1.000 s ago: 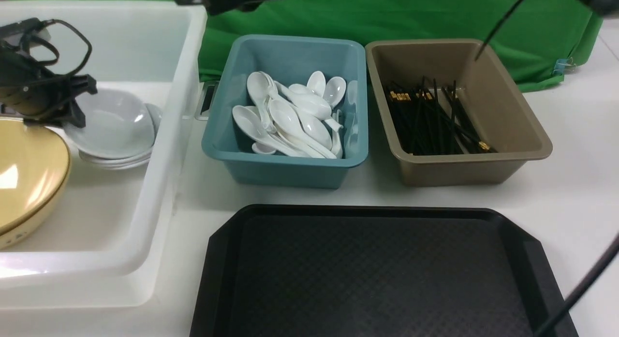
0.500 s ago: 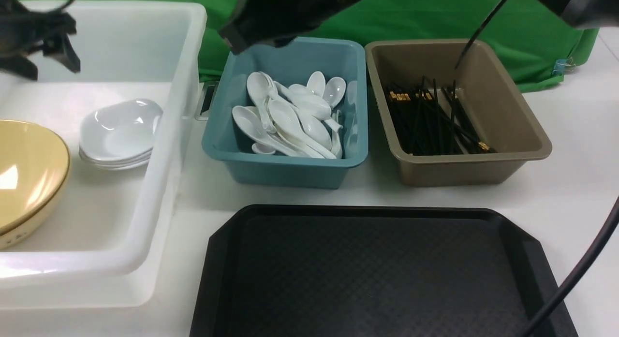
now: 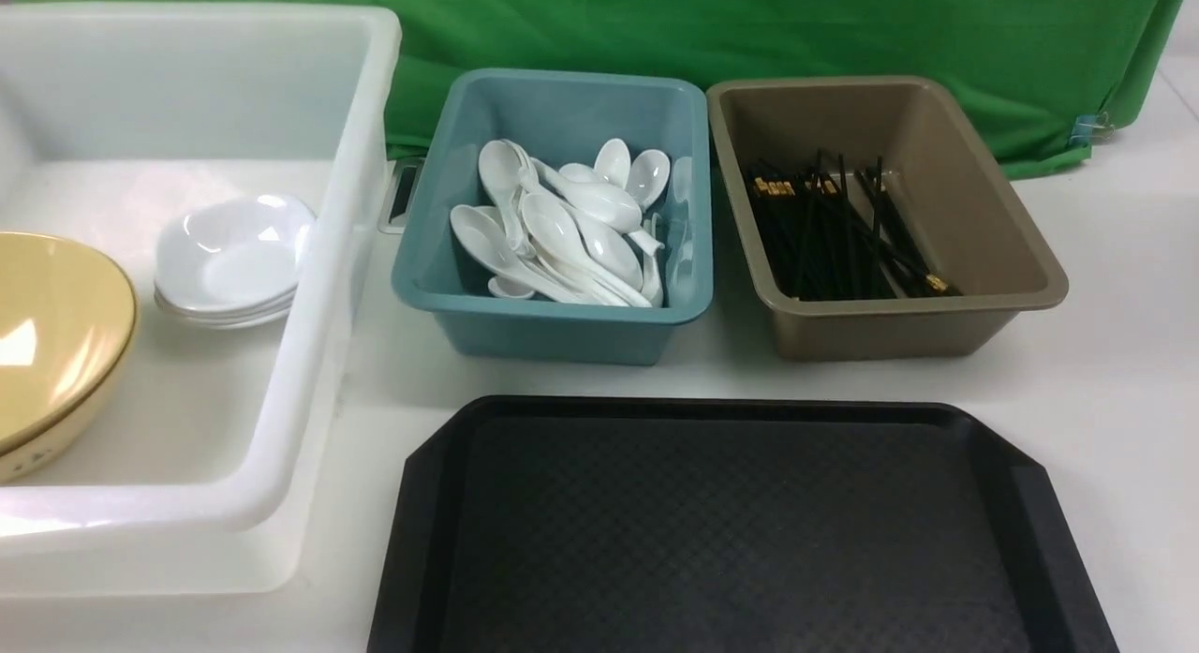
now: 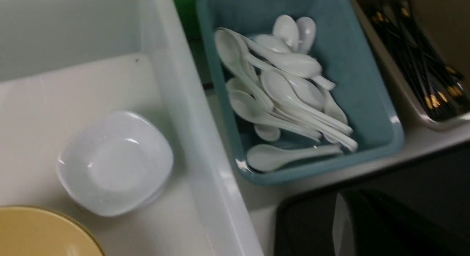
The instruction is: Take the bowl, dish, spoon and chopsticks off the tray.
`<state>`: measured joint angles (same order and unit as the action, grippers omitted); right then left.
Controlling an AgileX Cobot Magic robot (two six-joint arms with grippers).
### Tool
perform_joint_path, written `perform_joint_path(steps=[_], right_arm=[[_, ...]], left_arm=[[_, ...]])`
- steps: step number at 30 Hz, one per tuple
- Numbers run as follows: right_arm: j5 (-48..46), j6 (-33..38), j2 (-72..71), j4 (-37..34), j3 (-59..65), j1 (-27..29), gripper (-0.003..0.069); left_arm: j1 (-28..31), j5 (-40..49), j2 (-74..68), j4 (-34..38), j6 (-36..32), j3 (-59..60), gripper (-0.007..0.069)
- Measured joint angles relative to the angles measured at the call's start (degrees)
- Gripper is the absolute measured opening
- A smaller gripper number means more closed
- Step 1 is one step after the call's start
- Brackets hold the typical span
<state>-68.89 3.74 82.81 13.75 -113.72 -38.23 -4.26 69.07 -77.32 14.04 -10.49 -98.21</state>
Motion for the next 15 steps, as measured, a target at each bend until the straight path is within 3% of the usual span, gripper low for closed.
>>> perform_joint_path(steps=[3, 6, 13, 15], right_arm=[[0.6, -1.6, -7.1, 0.5, 6.1, 1.4, 0.0001], [6.5, -4.2, -19.7, 1.2, 20.6, 2.6, 0.0001], [41.3, -17.7, -54.5, 4.5, 65.3, 2.8, 0.0001], [47.0, -18.5, -59.4, 4.9, 71.5, 2.8, 0.0001]], left_arm=[[-1.9, -1.4, 7.6, 0.2, -0.1, 6.8, -0.0007], [-3.9, -6.4, 19.3, 1.9, -0.1, 19.9, -0.0007], [-4.2, -23.1, 46.6, 3.3, 0.0, 54.3, -0.0007], [-4.2, -25.2, 49.9, 3.3, 0.0, 58.6, -0.0007]])
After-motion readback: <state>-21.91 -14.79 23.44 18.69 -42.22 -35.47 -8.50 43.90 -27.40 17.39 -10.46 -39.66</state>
